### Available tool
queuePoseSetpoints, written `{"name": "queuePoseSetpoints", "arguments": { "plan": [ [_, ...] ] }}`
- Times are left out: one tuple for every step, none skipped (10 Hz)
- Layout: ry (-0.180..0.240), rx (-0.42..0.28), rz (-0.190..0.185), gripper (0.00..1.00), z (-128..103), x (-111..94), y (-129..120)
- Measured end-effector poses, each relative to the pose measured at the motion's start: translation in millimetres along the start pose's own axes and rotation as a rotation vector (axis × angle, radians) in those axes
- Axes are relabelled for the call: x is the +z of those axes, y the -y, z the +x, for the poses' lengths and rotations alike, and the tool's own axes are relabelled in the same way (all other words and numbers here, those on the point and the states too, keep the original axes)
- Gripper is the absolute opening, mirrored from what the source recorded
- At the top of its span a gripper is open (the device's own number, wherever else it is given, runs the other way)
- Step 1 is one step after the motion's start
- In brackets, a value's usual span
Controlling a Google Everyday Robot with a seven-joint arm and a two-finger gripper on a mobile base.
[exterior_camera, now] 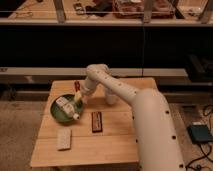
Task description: Drag the ceramic bowl in a circle
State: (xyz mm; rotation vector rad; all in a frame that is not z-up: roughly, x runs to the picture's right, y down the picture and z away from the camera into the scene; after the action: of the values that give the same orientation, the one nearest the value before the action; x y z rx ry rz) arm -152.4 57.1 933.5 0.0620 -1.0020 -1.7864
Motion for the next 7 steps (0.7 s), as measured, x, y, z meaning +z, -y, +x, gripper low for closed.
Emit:
{"name": "queuePoseSetpoints", "arguments": {
  "plan": [
    [0.004,-0.009,0.013,0.54,-1,2,4],
    [0.011,-0.015,0.018,0.48,-2,3,7],
    [0.022,-0.022,0.022,0.37,-4,7,9],
    [0.031,-0.022,0.025,0.27,-6,9,9],
    [0.04,-0.016,0.029,0.2,-9,11,7],
    [0.045,-0.013,0.035,0.17,-10,13,7],
    [0.058,-0.009,0.039,0.17,-13,17,6]
  ]
}}
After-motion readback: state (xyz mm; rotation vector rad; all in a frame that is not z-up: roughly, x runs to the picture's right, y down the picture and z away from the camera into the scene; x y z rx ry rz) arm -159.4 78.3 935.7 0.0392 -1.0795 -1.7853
